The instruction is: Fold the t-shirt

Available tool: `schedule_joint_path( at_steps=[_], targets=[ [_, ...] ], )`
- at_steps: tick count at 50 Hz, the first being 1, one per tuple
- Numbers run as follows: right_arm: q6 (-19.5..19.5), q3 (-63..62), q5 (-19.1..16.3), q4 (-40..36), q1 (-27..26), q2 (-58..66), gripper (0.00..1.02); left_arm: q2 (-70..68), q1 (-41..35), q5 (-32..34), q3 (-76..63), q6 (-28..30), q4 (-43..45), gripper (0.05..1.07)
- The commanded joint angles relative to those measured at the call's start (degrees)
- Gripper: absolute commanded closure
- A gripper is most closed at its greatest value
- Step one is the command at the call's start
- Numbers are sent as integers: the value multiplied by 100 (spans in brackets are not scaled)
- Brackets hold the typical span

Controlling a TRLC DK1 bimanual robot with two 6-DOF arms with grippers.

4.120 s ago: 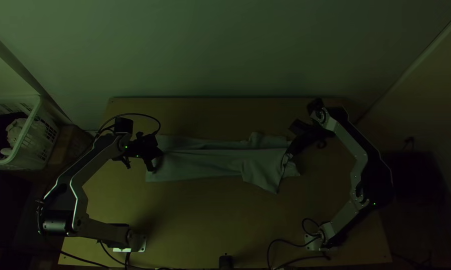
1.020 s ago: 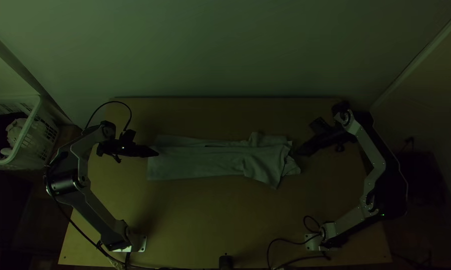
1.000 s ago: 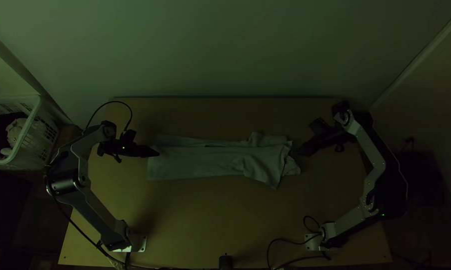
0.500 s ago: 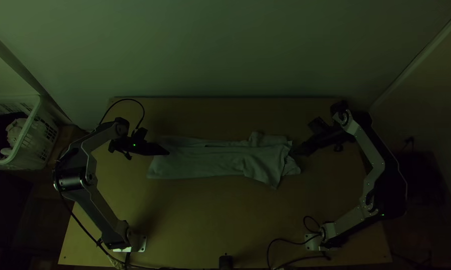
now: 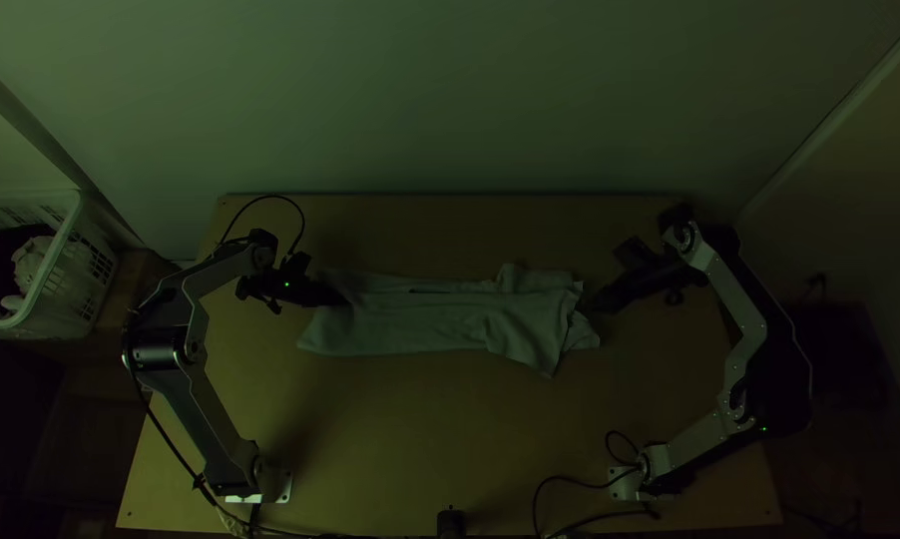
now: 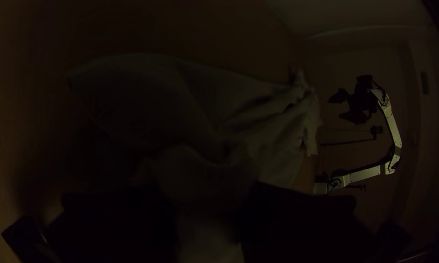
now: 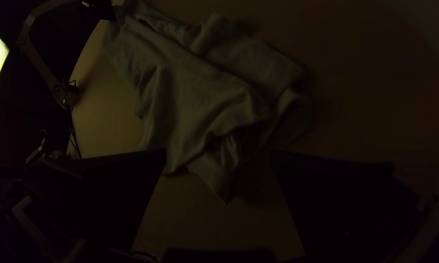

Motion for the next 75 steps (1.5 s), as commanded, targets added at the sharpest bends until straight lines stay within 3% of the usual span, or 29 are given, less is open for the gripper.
schedule_joint_path(
  at_steps=[1, 16, 28, 37, 45, 58, 75],
  targets=[
    [50, -172, -53, 46, 54, 40, 4, 83, 22, -24, -159, -262, 106, 105],
    [85, -269, -114, 90, 90, 22, 4, -462, -119, -33, -185, -623, -52, 105],
    [164, -418, -176, 222, 107, -30, 4, -1086, -717, 64, -220, -992, -96, 105],
    [208, -550, -185, 257, 98, -118, 4, -1244, -1226, 257, 140, -1563, -44, 105],
    [234, -655, -211, 301, 72, -241, 4, -1104, -1666, 292, 571, -2424, 616, 105],
    [296, -937, -211, 416, -7, -505, 4, -524, -2457, 283, 1634, -3365, 1073, 105],
    [340, -1104, -220, 512, -262, -716, 4, 241, -3371, 283, 2601, -4305, 1749, 105]
  ],
)
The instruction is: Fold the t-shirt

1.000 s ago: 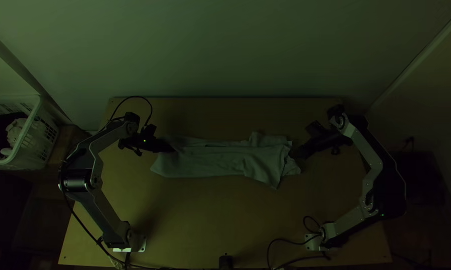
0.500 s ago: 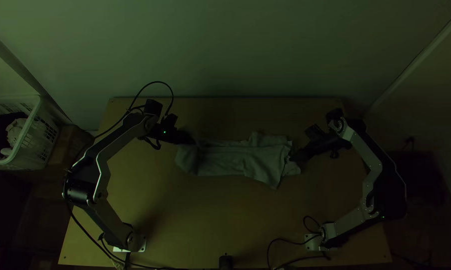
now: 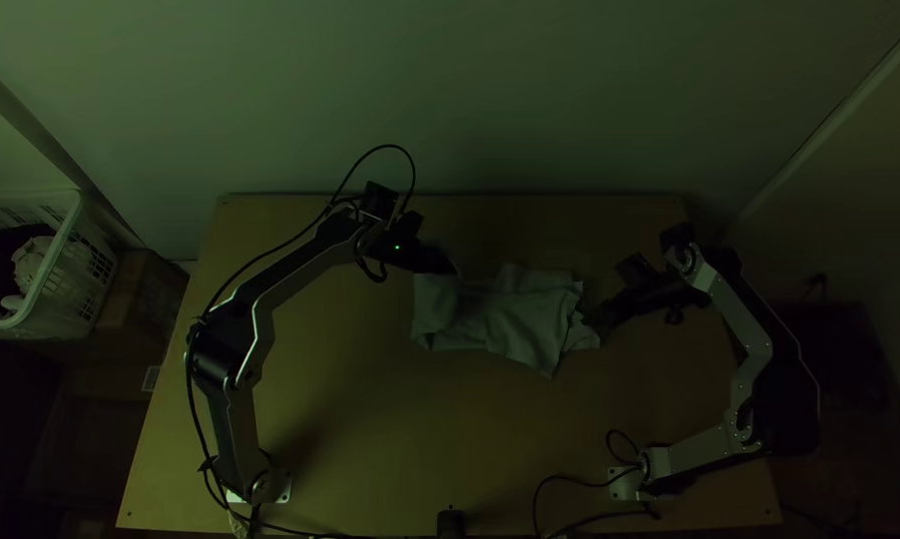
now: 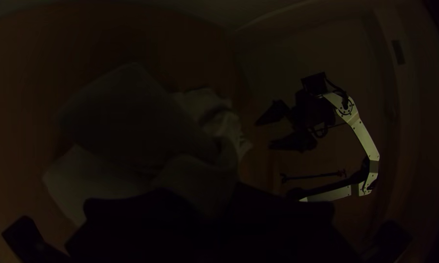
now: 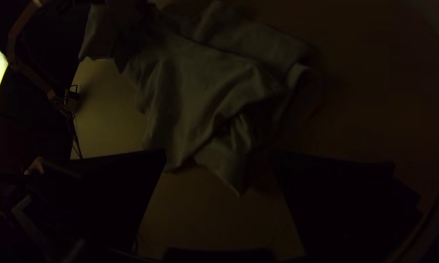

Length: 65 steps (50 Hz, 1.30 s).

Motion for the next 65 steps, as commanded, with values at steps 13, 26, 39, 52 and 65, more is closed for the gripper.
schedule_joint_path(
  at_steps=[13, 26, 39, 52, 65],
  targets=[
    [40, -116, -104, 51, -344, -301, 4, 804, -564, 111, 1108, -999, 760, 105],
    [40, -98, -175, 69, -555, -310, 4, 1639, -986, 111, 2136, -1342, 900, 105],
    [32, -63, -192, 69, -757, -310, 4, 2412, -1303, 102, 3138, -1966, 1419, 105],
    [5, -116, -227, 69, -871, -336, 4, 2869, -1522, 102, 3226, -2027, 1700, 105],
    [-21, -177, -280, 69, -915, -380, 4, 2957, -1795, 14, 3244, -2115, 1982, 8]
  ],
)
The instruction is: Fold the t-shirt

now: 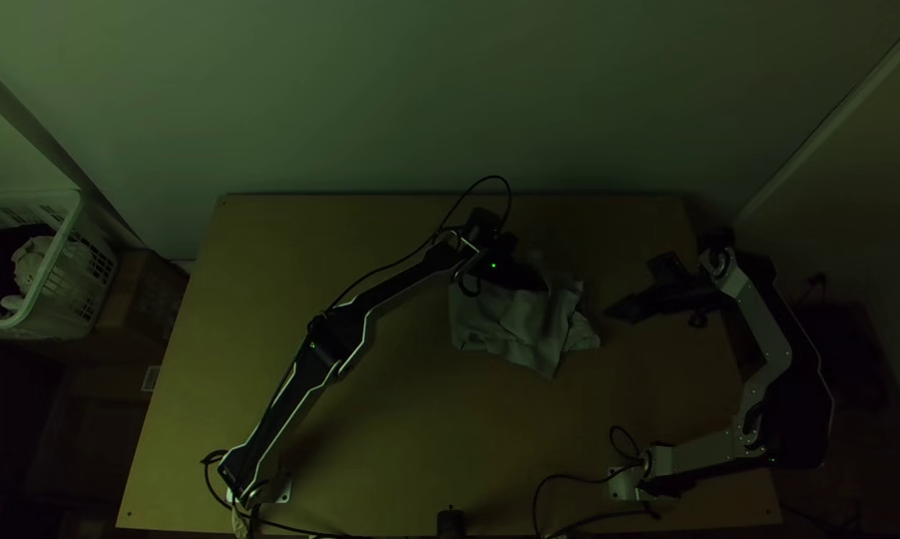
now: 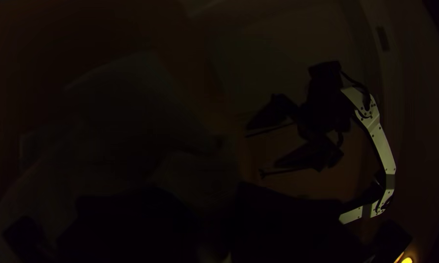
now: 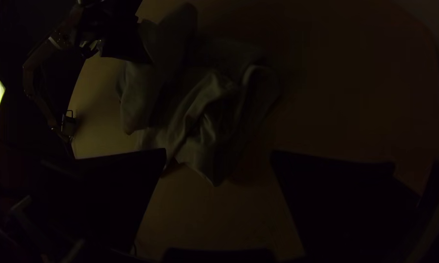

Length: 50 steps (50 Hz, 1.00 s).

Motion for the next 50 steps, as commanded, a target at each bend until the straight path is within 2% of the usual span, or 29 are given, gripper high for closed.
schedule_joint_path(
  at_steps=[1, 12, 24, 38, 45, 50],
  targets=[
    [-19, -147, -66, -16, -61, -190, 4, 76, -151, -23, 199, -264, 200, 10],
    [-63, -226, -75, -16, -96, -278, 4, -73, -99, -190, 217, -343, 279, 10],
    [-98, -393, -171, -16, -122, -366, 4, -504, -116, -287, 217, -238, -160, 10],
    [-107, -401, -171, -8, -122, -515, 4, -618, -46, -674, 208, 1195, -1716, 10],
    [-151, -489, -171, -16, -131, -559, 4, -908, 227, -700, 199, 1406, -2094, 10],
    [-151, -551, -180, -16, -113, -595, 4, -1154, 367, -700, 173, 1863, -2577, 10]
  ],
)
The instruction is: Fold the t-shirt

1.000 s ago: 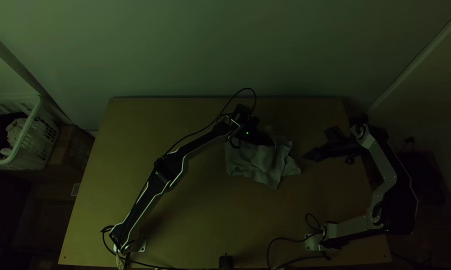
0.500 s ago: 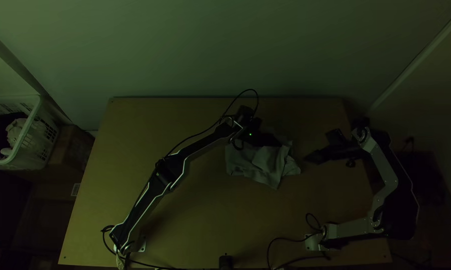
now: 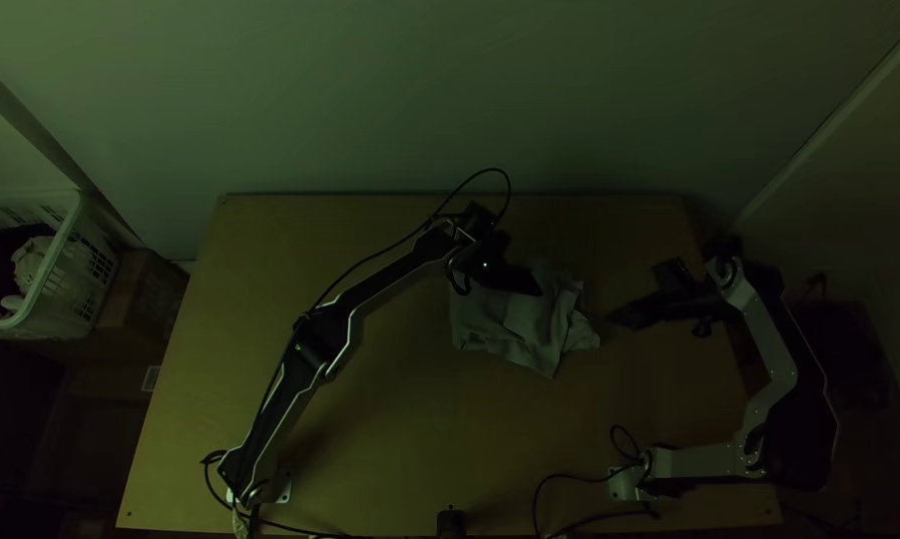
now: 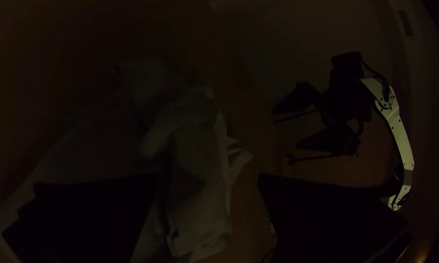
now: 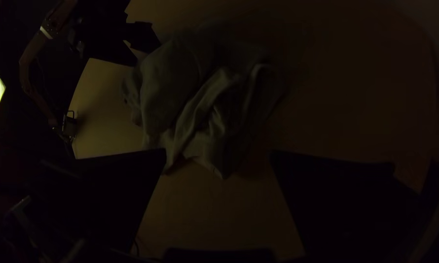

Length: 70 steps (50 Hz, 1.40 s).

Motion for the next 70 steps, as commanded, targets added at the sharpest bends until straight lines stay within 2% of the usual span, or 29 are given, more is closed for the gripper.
schedule_joint_path(
  at_steps=[1, 9, 18, 20, 23, 29, 33, 37, 42, 47, 53, 62, 70],
  targets=[
    [-129, -203, -99, -32, -17, -118, 4, -625, 223, -38, 57, 604, -506, 10],
    [-103, -186, -126, -32, 53, -171, 4, -1003, 355, -398, -268, 1439, -1561, 10],
    [-15, -151, -126, -32, 361, -215, 8, -1689, 390, -1189, -1358, 2160, -1798, 11],
    [29, -124, -126, -32, 449, -232, 13, -1882, 390, -1356, -1631, 2178, -1710, 12],
    [64, -98, -126, -32, 572, -259, 20, -2155, 416, -1620, -2009, 2178, -1587, 21],
    [108, -72, -170, -32, 958, -259, 40, -2682, 531, -2200, -2879, 2239, -1200, 21],
    [161, -36, -187, -14, 1336, -180, 47, -2981, 706, -2306, -3432, 2283, -972, 20],
    [214, 69, -187, 39, 1714, -21, 56, -3280, 917, -2341, -3846, 2327, -857, 11],
    [416, 262, -187, 337, 2145, 163, 72, -3710, 1199, -2341, -4320, 2388, -752, 10],
    [583, 473, -187, 513, 2496, 427, 79, -4123, 1366, -2376, -4724, 2485, -638, 10],
    [750, 553, -178, 979, 2954, 717, 100, -4536, 1524, -2508, -5058, 2564, -603, 10],
    [952, 860, -178, 1199, 3340, 1288, 100, -4958, 1779, -2508, -5674, 2591, -436, 10],
    [978, 939, -170, 1550, 3709, 1569, 100, -5248, 1840, -2745, -6192, 2635, -233, 10]
  ],
)
